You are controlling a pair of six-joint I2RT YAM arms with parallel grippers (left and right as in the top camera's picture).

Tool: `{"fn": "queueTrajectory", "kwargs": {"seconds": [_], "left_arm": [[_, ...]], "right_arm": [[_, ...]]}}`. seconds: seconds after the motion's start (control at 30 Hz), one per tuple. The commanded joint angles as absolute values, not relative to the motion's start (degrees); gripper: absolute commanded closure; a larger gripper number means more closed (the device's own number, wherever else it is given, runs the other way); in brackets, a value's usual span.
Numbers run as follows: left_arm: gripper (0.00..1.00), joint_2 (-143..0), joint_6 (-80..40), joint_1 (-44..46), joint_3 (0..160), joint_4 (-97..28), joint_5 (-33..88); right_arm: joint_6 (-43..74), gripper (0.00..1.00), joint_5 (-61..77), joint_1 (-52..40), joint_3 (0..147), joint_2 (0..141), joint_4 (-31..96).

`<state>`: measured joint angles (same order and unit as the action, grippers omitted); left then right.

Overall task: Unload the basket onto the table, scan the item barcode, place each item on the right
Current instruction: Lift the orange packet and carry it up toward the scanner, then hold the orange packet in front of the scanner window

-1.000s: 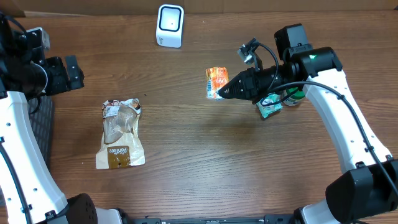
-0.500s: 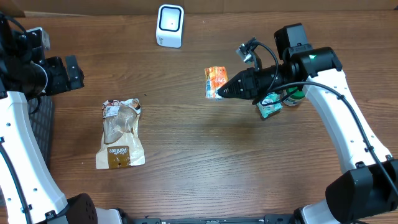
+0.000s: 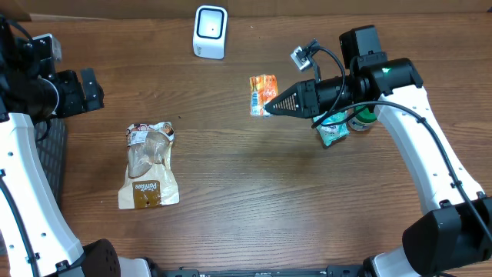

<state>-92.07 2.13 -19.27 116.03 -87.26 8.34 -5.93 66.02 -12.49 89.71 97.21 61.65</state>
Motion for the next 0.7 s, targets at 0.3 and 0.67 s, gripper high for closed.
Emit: {"fn": "queueTrajectory", "kwargs": {"seconds": [0.3, 0.67], "left_arm": [[0.0, -92.2, 3.4, -19.4, 116.7, -87.2, 8.5], [0.0, -92.2, 3.4, -19.4, 116.7, -87.2, 8.5]], "right_arm": [[10.0, 0.96, 28.3, -20.1, 111.1, 99.9, 72.4], [6.2, 0.96, -11.4, -29.4, 133.8, 117.4, 65.5]]}}
